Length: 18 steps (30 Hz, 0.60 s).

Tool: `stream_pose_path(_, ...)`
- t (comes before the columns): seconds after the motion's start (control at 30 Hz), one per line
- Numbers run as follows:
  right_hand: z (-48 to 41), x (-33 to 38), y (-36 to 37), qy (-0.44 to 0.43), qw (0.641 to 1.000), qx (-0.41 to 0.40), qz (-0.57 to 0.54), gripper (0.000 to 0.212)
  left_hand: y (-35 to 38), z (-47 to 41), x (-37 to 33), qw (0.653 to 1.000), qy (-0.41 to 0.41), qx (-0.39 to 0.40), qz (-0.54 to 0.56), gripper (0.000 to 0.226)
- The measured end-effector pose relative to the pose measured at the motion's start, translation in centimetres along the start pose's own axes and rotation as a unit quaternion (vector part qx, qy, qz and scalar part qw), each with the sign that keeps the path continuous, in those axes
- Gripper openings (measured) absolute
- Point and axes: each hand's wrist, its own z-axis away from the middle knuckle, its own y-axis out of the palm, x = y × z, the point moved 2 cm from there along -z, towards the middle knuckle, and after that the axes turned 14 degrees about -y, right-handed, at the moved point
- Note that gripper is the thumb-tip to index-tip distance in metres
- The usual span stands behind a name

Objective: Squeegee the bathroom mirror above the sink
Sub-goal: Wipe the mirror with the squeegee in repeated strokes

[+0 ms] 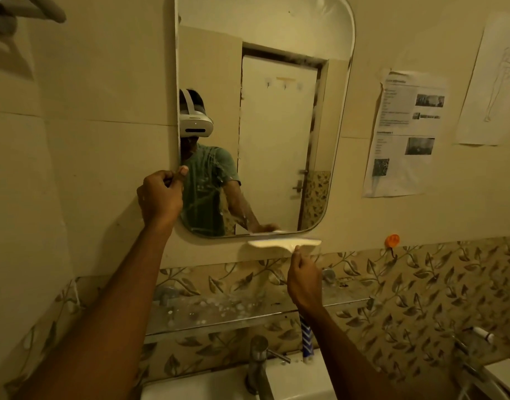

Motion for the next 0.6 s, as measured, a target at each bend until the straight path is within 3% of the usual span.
stream_pose_path(0.2,1.2,0.1,-0.2,0.007,0.999,-0.021,-0.025,0.051,-0.5,0.0,-0.2,1.000,-0.028,0.008,0.009,0.040)
stream_pose_path(0.33,-0.7,2.5,-0.6,-0.026,0.998,-0.052,-0.029,0.054,-1.3,-0.2,-1.3,0.996,-0.062,0.069,0.018,0.031)
stream_pose_path(0.43,-2.8,5.1,-1.4,-0.059,0.994,-0.070,-0.054,0.049,-1.8,-0.8,-2.6,0.991,-0.090,0.101,0.000,0.038)
stream_pose_path(0.6,-6.6,10.1,-3.0,-0.130,0.983,-0.090,-0.096,0.044,-3.3,-1.7,-6.6,0.995,0.000,0.015,-0.095,0.045)
